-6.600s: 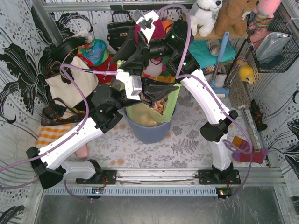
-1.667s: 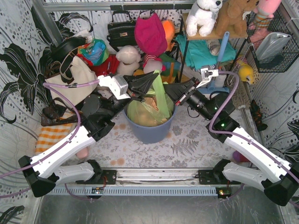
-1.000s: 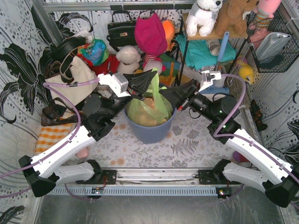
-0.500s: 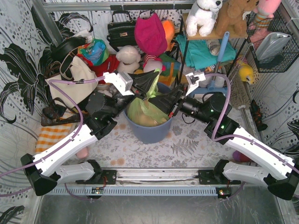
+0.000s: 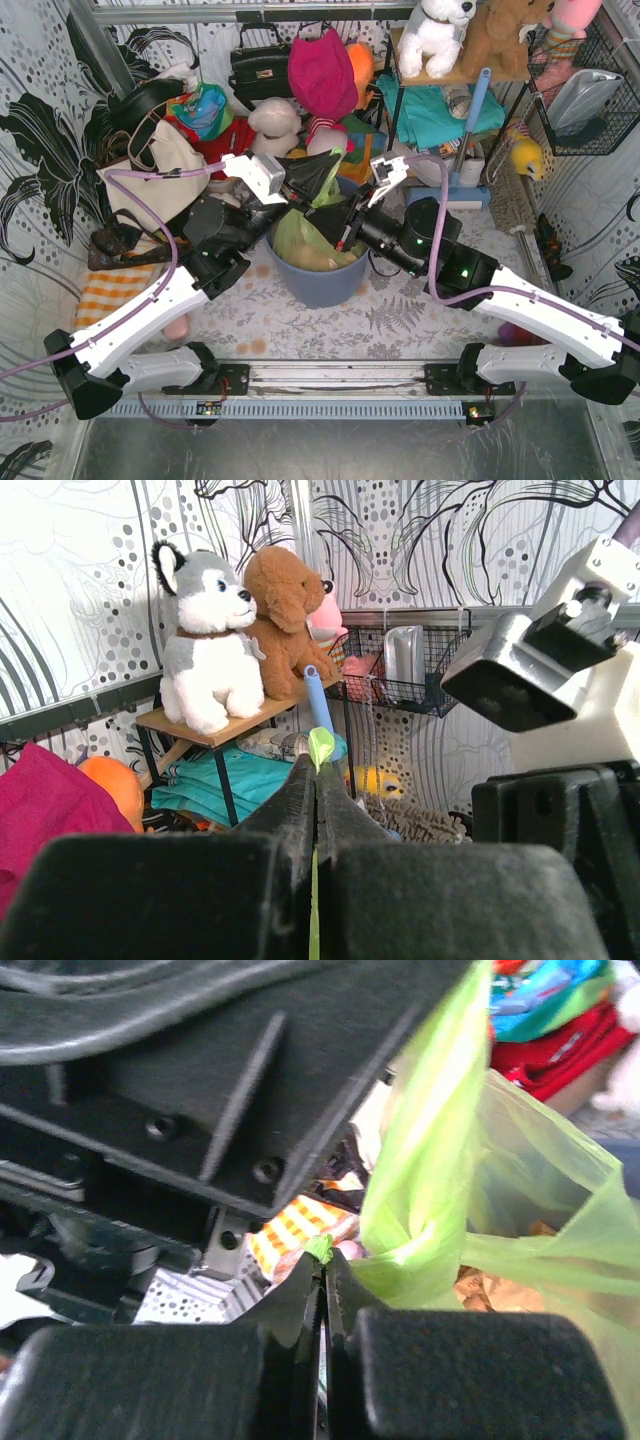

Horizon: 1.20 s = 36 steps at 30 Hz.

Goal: Tie the trash bag

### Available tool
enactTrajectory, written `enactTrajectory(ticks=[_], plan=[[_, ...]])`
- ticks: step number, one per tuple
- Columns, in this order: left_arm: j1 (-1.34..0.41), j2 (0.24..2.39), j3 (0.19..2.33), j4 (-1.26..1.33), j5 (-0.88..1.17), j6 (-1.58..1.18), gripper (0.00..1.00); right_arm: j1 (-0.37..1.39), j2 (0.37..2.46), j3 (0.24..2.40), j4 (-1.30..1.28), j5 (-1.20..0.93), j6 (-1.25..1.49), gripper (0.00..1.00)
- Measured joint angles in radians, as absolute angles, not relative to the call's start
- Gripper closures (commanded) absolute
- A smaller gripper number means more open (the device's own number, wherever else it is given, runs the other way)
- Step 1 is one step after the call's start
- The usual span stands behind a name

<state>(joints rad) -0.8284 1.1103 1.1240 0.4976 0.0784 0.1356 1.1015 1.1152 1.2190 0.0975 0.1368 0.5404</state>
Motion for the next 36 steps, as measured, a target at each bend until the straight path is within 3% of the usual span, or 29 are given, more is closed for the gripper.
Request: enactTrajectory(ticks=[17,29,36], plan=[[-0.828,1.108,1.144,0.420,0.128,0.136,1.00,1.209,1.218,1.238,0.083,0.580,0.583,1.00],[-0.828,1.102,1.144,0.389,0.150,0.136,1.00,1.322,1.320,1.173,0.371,0.929,0.578,1.00],[-0.828,1.090,1.144,0.388,0.164,0.135,1.00,1.325,1.399,1.159,0.607,1.078,0.443,1.00]])
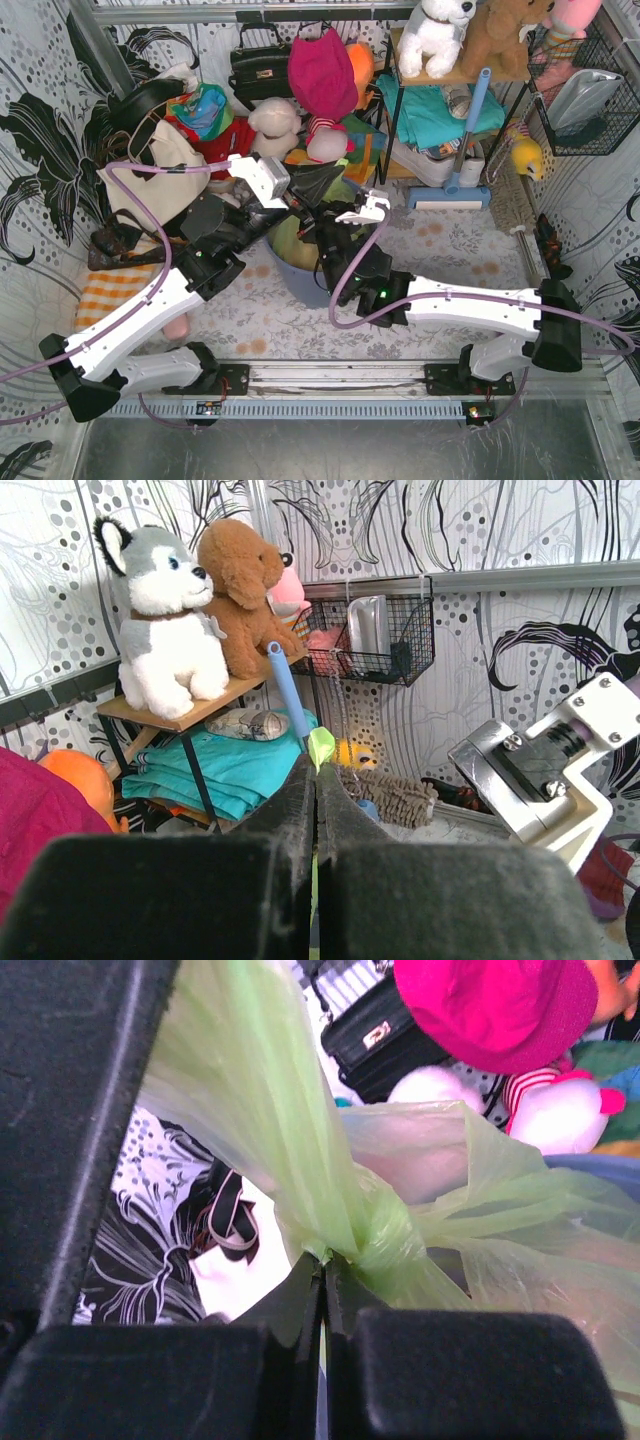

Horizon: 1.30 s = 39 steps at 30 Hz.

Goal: Tie the trash bag

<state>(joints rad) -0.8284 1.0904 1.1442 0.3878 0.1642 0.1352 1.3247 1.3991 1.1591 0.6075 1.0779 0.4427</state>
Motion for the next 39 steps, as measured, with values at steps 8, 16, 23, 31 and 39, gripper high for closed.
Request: enactTrajectory(ticks=[8,16,23,31,39], plan=[[-0.828,1.090,1.149,0.365,0.184,0.131,1.00,1.325,1.496,1.157,0.939,1.162,0.183,1.00],[-0.828,1.085,1.150,0.342,0.198,0.128,1.00,1.325,1.536,1.147,1.161,1.207,-0.009,1.00],[-0.828,1.075,1.150,0.338,0.199,0.128,1.00,1.295,1.508,1.118,0.987,1.196,0.141,1.00],[-0.828,1.068,1.150,0.337,0.199,0.127,0.89,1.248,1.470,1.118,0.788,1.156,0.333,1.00],[-0.828,1.046,1.150,0.330,0.152,0.102,0.42,1.225,1.471,1.112,0.871,1.137,0.249,1.00]])
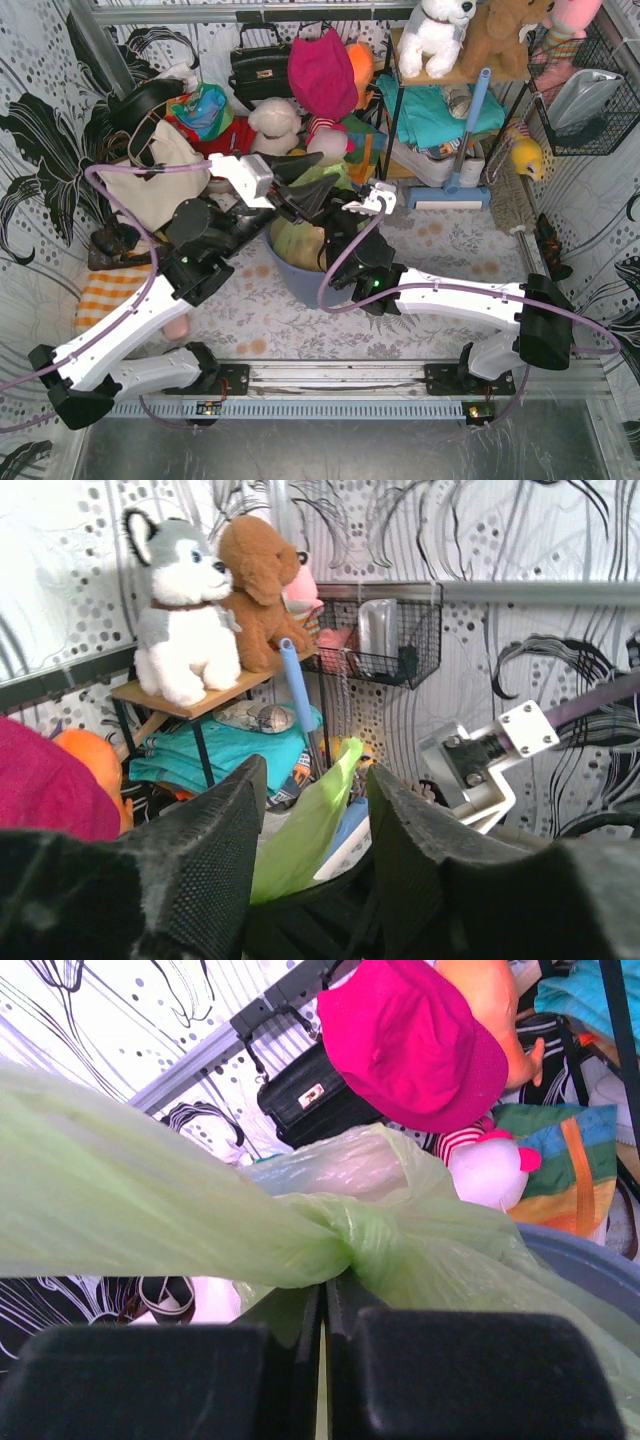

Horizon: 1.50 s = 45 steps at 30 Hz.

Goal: Tie the trash bag

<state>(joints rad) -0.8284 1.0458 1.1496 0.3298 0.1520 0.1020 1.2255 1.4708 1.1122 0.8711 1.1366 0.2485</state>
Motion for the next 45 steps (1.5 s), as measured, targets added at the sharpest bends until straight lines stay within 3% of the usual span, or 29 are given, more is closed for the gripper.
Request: enactTrajectory(ticks=[6,12,19,25,32,45], plan=[[-0.828,0.976,1.185,0.258,-0.012,0.036,0.37,1.225,1.471,1.111,0.937,1.129,0.183,1.00],[-0.828,0.951,1.292,0.130,-0.192,-0.055,0.45,1.223,1.471,1.111,0.939,1.116,0.175,1.00],[-0.806,0.894,1.204,0.001,-0.254,-0.171,0.47,1.222,1.462,1.110,0.875,1.099,0.205,1.00],[-0.733,0.902,1.123,-0.061,-0.133,-0.257,0.48,1.221,1.435,1.110,0.804,1.084,0.252,1.00],[-0.535,0.910,1.031,-0.019,0.179,-0.382,0.45,1.221,1.431,1.110,0.738,1.065,0.300,1.00],[-0.411,1.003,0.973,0.168,0.533,-0.506,0.56,1.219,1.430,1.111,0.657,1.047,0.359,1.00]])
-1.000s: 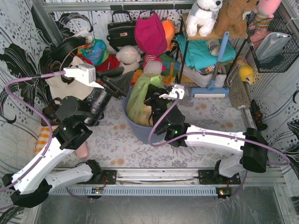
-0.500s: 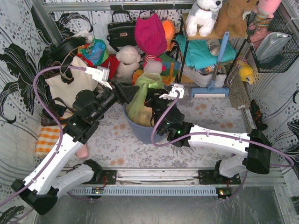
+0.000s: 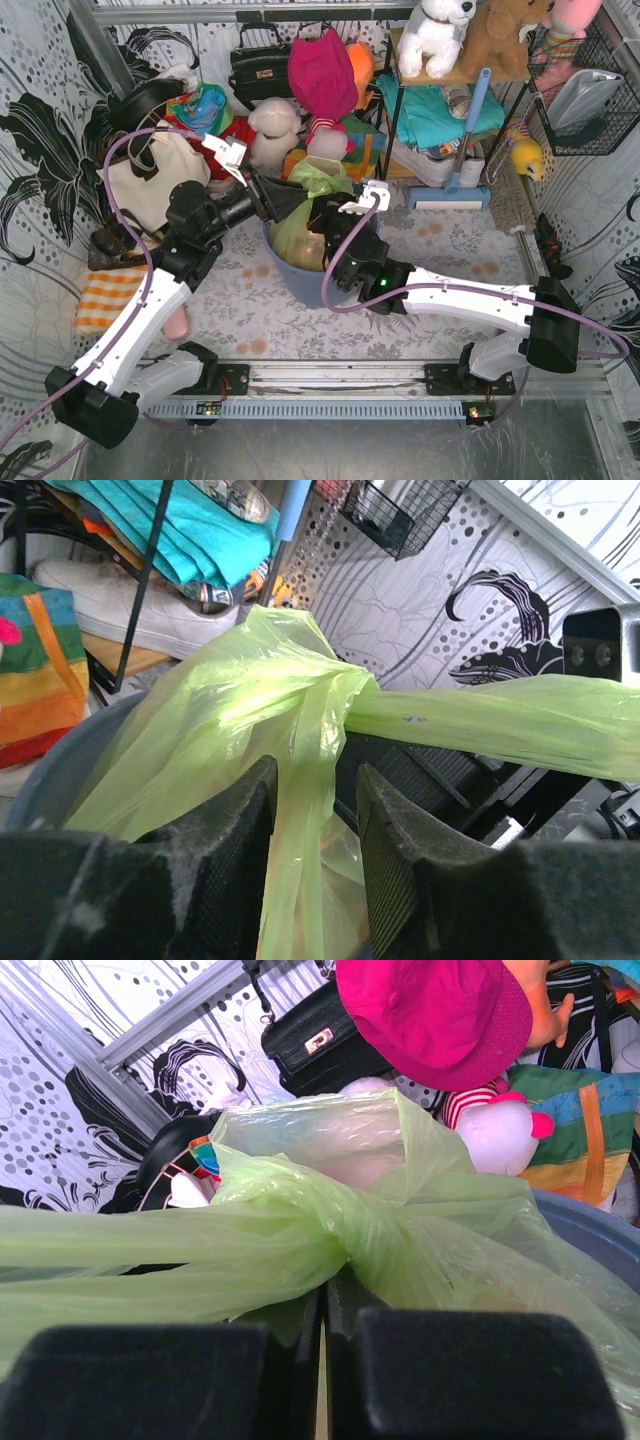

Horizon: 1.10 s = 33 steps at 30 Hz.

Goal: Tie the trash bag

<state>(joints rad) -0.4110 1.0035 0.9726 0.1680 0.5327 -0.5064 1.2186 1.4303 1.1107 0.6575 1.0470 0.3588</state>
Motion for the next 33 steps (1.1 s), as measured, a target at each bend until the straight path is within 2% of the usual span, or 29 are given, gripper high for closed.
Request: enactTrajectory(ticks=[5,10,12,22,33], plan=[[-0.410,1.022,0.973,0.170,0.564,-0.505,0.70,1.218,1.428,1.111,0.650,1.046,0.359,1.00],[-0.410,1.028,0.973,0.157,0.570,-0.495,0.95,1.219,1.427,1.111,0.650,1.039,0.360,1.00],[-0.410,1.028,0.973,0.155,0.584,-0.491,0.99,1.218,1.427,1.111,0.651,1.038,0.359,1.00],[-0.406,1.023,0.973,0.118,0.711,-0.490,1.00,1.200,1.427,1.110,0.701,1.000,0.334,1.00],[-0.405,0.986,0.947,0.135,0.836,-0.538,0.99,1.154,1.404,0.999,0.927,0.814,0.266,1.00]])
